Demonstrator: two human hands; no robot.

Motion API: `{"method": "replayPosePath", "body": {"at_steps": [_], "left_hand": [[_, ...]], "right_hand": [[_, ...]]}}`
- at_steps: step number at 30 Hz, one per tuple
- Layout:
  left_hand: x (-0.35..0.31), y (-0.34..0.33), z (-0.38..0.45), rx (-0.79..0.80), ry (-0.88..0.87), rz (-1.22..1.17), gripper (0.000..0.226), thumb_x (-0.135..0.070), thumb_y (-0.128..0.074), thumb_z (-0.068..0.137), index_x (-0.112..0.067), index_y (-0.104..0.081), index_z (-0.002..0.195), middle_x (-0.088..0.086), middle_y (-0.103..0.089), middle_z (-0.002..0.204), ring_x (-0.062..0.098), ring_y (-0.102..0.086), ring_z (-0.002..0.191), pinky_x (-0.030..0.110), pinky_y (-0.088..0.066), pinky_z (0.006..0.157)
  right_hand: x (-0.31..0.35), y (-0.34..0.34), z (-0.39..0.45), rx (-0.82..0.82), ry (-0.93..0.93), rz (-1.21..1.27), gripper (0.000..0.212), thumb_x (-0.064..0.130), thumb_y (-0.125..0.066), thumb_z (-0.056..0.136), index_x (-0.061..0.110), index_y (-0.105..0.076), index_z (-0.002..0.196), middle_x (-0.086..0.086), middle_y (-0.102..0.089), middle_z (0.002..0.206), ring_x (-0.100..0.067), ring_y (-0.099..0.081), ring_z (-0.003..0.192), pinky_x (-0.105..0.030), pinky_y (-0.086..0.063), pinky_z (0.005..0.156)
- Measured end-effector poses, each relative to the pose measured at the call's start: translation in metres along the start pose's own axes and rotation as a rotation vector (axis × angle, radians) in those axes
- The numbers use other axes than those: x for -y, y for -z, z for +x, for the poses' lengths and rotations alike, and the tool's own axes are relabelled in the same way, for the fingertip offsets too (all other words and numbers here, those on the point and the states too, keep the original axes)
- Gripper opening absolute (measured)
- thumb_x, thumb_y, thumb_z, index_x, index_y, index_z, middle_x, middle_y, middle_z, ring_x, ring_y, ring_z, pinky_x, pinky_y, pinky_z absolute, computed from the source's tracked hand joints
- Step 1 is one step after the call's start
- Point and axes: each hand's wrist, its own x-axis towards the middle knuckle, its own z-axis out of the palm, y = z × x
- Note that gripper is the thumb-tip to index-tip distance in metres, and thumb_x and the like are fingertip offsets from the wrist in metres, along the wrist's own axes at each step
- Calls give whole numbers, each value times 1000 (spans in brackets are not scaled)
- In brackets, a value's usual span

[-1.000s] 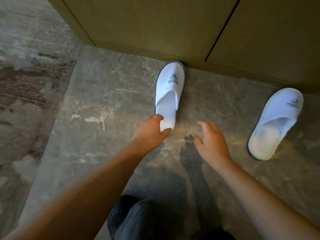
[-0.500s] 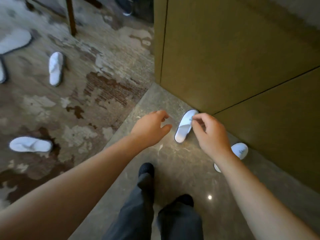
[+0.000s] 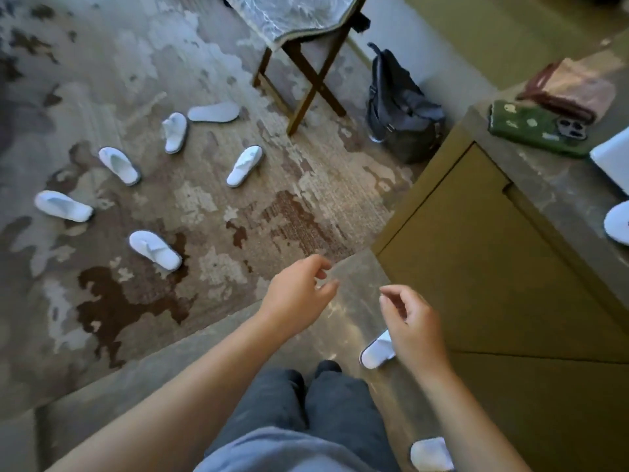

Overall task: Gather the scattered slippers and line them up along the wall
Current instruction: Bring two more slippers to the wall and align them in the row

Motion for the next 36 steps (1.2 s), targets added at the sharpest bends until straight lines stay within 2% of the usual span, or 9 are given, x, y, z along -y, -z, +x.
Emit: {"method": "replayPosePath", "body": {"at_steps": [5,9,12,14,19,23,27,30,36], "left_hand": [[26,29,1,-197,219,-122,32,-28,-52,87,-14,-53,115,3,-62,106,17,-56,95,30,-46,83],[69,56,-3,-348,413,-236,26,-25,-54,86,-13,-56,109,-1,-60,94,13,-54,85,25,-41,74],[104,74,9,-448,537,-283,21,-23,-56,85,-13,-59,104,-1,-61,91,12,-54,82,24,-38,73],[126,90,26,-503,586,-318,20,-22,-56,85,-13,-59,102,0,-62,92,13,-54,82,24,-39,73],[168,159,85,-545,619,-362,24,-25,-55,85,-13,-58,105,-2,-59,92,17,-56,87,29,-43,76],[191,227,139,-558,570,-380,25,-27,-52,87,-14,-56,108,-5,-56,91,11,-52,84,22,-37,70],[215,279,188,-601,588,-418,24,-26,-53,86,-13,-56,106,-3,-57,94,12,-52,84,23,-36,73],[242,306,224,-633,642,-477,21,-26,-53,86,-14,-57,103,1,-61,98,13,-54,83,25,-39,74],[323,329,281,-763,871,-481,25,-22,-54,84,-10,-59,105,7,-62,111,15,-49,90,22,-31,74]], "right_hand": [[36,-23,59,227,174,-66,18,16,-51,88,11,-60,103,-2,-61,95,-12,-54,87,-21,-40,75],[94,-56,109,371,351,-101,20,20,-48,89,13,-59,105,4,-56,92,-9,-51,84,-10,-38,67],[138,-94,149,453,411,-102,20,22,-48,89,14,-59,105,3,-56,92,-11,-53,86,-22,-42,75],[162,-122,176,482,438,-96,19,22,-49,89,15,-59,103,2,-58,92,-12,-54,86,-24,-43,76],[207,-181,235,590,439,-138,13,20,-50,88,17,-59,97,2,-59,89,-10,-54,83,-16,-41,69],[234,-207,284,587,403,-183,12,17,-51,88,18,-60,96,5,-58,87,-14,-55,86,-23,-39,73],[254,-232,335,622,339,-231,12,16,-50,88,17,-60,95,2,-60,88,-15,-55,86,-20,-39,68],[274,-266,383,675,330,-260,10,16,-50,88,20,-58,92,-2,-62,92,-17,-57,88,-28,-43,75],[318,-383,475,849,371,-353,15,17,-50,88,15,-60,99,2,-61,93,-14,-55,90,-24,-37,77]]}}
